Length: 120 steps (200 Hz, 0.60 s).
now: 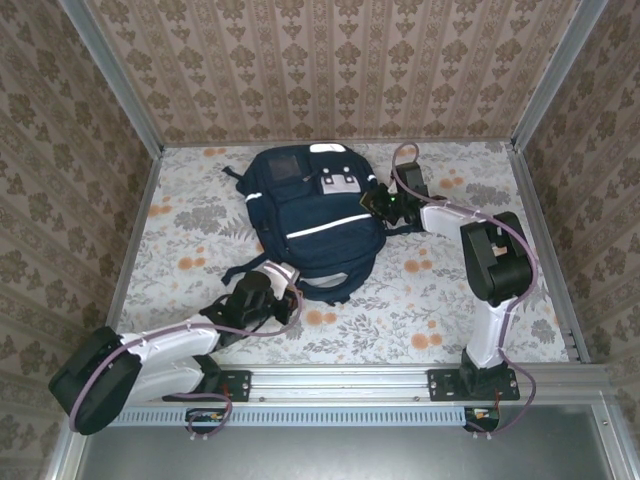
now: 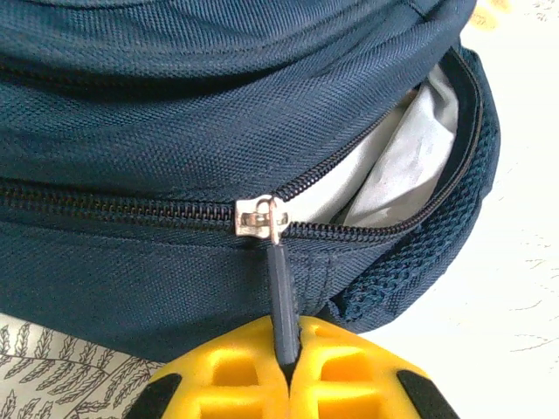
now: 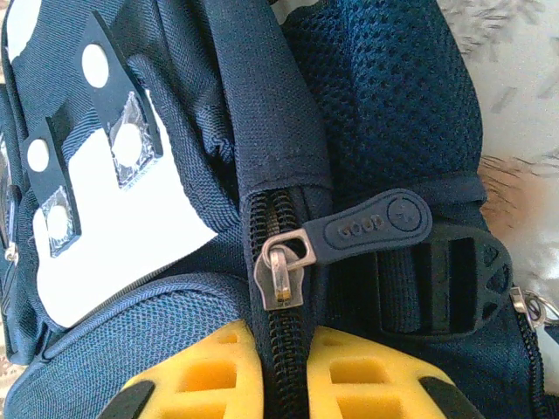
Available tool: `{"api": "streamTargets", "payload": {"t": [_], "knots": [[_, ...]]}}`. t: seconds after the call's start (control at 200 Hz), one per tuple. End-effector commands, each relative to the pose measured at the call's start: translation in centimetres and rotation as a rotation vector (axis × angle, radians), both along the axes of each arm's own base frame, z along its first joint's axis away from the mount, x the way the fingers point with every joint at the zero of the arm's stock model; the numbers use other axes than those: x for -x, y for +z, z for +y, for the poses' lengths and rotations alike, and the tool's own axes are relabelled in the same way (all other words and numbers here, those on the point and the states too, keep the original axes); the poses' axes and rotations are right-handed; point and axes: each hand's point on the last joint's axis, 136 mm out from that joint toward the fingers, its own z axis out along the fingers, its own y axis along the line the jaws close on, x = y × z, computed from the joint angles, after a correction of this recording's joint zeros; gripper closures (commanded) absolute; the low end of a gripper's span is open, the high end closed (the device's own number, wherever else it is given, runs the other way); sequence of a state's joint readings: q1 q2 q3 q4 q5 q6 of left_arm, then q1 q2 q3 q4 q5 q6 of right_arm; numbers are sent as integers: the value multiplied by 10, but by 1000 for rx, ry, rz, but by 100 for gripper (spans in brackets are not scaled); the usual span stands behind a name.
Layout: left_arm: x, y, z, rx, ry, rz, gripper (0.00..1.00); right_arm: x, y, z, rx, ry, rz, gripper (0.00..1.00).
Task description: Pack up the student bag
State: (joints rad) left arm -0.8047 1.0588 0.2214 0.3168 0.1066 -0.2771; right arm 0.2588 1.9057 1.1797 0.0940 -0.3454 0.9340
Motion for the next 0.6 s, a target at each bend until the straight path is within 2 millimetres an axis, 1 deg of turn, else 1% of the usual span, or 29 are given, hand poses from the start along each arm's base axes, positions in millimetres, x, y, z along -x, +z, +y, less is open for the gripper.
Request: {"api": "streamTargets", "payload": {"t": [0.0, 0.045, 0.13, 0.14, 0.16, 0.205, 0.23, 0.27, 0.315, 0.39, 0.435, 0.495, 0.535, 0.595], "knots": [[13, 4, -2, 36, -32, 18, 100, 1, 5, -38, 21, -235, 5, 100], [13, 4, 2, 38, -15, 12, 100, 13, 5, -33, 53, -212, 8, 100], [11, 6, 11, 42, 28, -3, 100, 36, 9, -16, 128, -123, 2, 100], [11, 5, 12, 40, 29, -4, 100, 39, 9, -13, 136, -111, 3, 98], [11, 6, 13, 46, 35, -10, 100, 44, 8, -9, 154, -86, 3, 89], [10, 8, 16, 49, 52, -19, 100, 54, 7, 0, 197, -19, 15, 62], [9, 8, 19, 49, 60, -23, 100, 60, 6, 0, 239, 14, 29, 51], [8, 9, 22, 50, 74, -27, 100, 66, 7, -5, 326, 47, 37, 39], [7, 8, 24, 53, 81, -23, 100, 67, 15, -14, 424, 67, 11, 32], [7, 8, 25, 61, 87, -19, 100, 65, 35, -30, 559, 102, -59, 28], [6, 8, 26, 65, 93, -18, 100, 61, 53, -30, 612, 151, -123, 29], [6, 7, 26, 66, 94, -14, 100, 57, 75, -14, 606, 262, -211, 31], [5, 8, 27, 67, 96, -16, 100, 56, 88, 1, 586, 345, -265, 32], [5, 8, 26, 69, 96, -15, 100, 64, 106, 37, 507, 540, -377, 36]]}}
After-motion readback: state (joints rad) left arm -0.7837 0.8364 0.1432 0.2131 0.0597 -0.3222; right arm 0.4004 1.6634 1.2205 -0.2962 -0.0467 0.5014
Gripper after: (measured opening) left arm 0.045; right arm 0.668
